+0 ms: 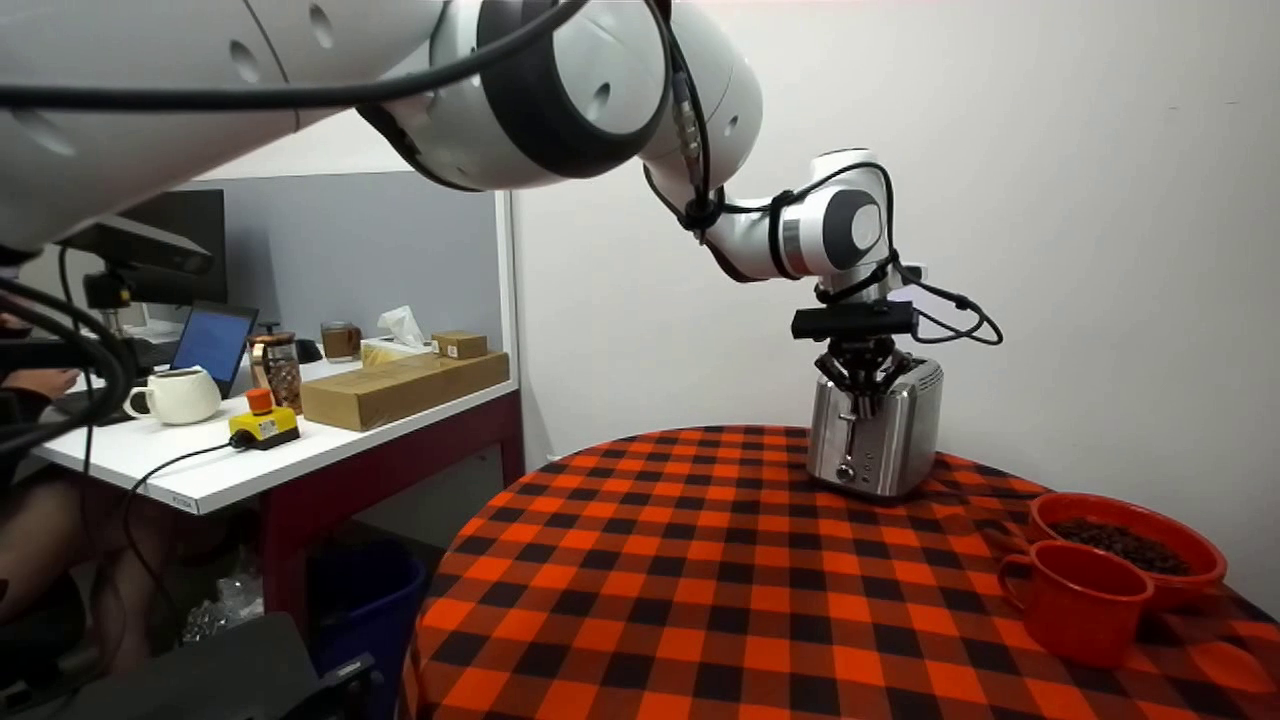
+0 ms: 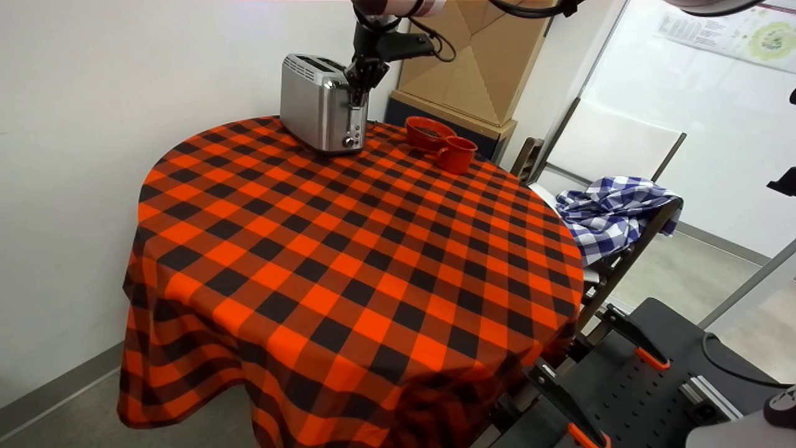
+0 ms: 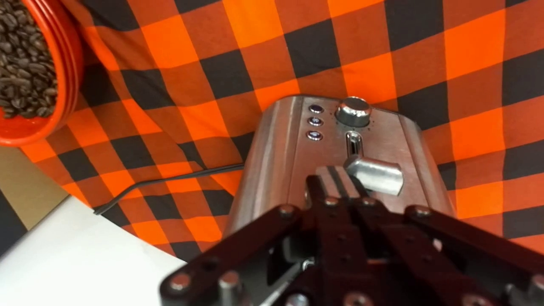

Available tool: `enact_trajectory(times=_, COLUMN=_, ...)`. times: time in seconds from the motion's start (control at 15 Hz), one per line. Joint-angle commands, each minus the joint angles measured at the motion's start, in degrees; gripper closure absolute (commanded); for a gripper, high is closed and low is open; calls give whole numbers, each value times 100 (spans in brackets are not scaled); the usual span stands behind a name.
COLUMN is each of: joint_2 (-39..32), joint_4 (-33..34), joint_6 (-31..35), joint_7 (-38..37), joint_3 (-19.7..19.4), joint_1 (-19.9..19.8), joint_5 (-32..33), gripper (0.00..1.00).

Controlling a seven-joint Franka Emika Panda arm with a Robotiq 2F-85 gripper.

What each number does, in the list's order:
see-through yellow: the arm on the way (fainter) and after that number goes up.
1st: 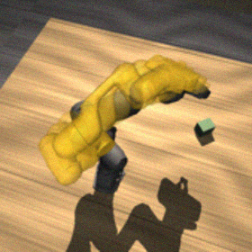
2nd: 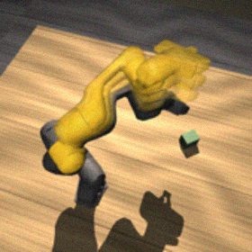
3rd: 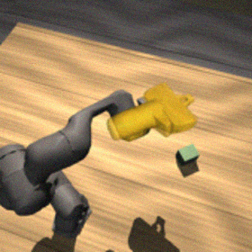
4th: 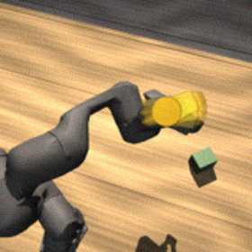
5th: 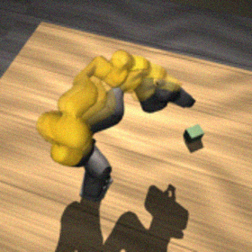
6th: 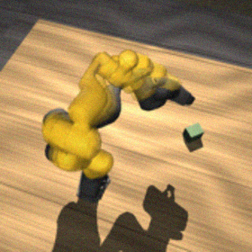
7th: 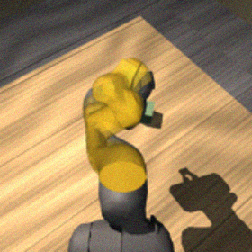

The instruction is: Push down the toaster lever

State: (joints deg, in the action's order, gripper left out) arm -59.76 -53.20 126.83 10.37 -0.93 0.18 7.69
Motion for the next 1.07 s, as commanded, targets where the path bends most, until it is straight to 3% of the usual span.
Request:
enact_trajectory(times=0.0, joint_2=-100, joint_4=340, joint_6=-588, joint_7=252, joint_3=176, joint_1=-45, joint_5=-161, gripper=100)
enact_trajectory(times=0.53, joint_2=-115, joint_4=801, joint_6=-2024, joint_7=481, joint_3=288, joint_1=-57, joint_5=-238, gripper=100)
enact_trajectory(times=1.0, joint_2=-160, joint_4=855, joint_6=-1514, joint_7=238, joint_3=188, joint_1=-9, joint_5=-65, gripper=100)
